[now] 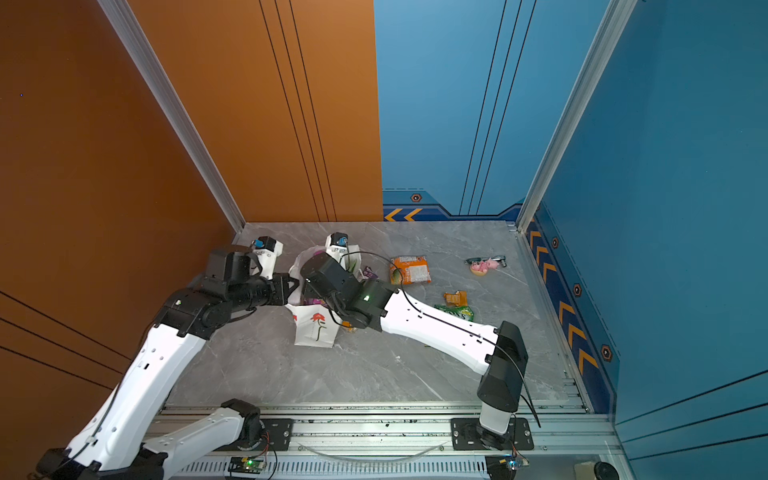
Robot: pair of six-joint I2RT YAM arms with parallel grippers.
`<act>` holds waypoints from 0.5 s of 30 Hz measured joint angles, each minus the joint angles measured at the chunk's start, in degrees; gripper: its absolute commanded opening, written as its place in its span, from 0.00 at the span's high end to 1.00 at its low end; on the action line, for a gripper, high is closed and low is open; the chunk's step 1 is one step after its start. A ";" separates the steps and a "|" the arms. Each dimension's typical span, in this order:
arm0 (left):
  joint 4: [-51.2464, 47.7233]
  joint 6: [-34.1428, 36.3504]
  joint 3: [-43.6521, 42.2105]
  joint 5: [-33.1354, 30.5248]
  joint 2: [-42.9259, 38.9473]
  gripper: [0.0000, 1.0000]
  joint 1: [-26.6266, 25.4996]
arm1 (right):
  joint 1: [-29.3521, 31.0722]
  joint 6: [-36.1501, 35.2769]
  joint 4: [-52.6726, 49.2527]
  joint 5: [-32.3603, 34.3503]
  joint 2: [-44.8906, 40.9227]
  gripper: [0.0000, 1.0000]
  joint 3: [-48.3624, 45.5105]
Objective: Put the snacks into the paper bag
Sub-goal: 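Lower the purple candy bag into the paper bag beside the Lay's bag, then open the right gripper and lift it out of the paper bag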
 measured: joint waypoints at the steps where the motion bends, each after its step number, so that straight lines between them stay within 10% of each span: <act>1: 0.00 0.00 0.00 0.00 0.00 1.00 0.00 | -0.09 0.50 0.00 -0.15 0.00 1.00 -0.04; 15: 0.00 0.02 -0.02 -0.02 0.00 1.00 0.00 | -1.46 5.07 0.90 -4.09 4.52 1.00 -0.52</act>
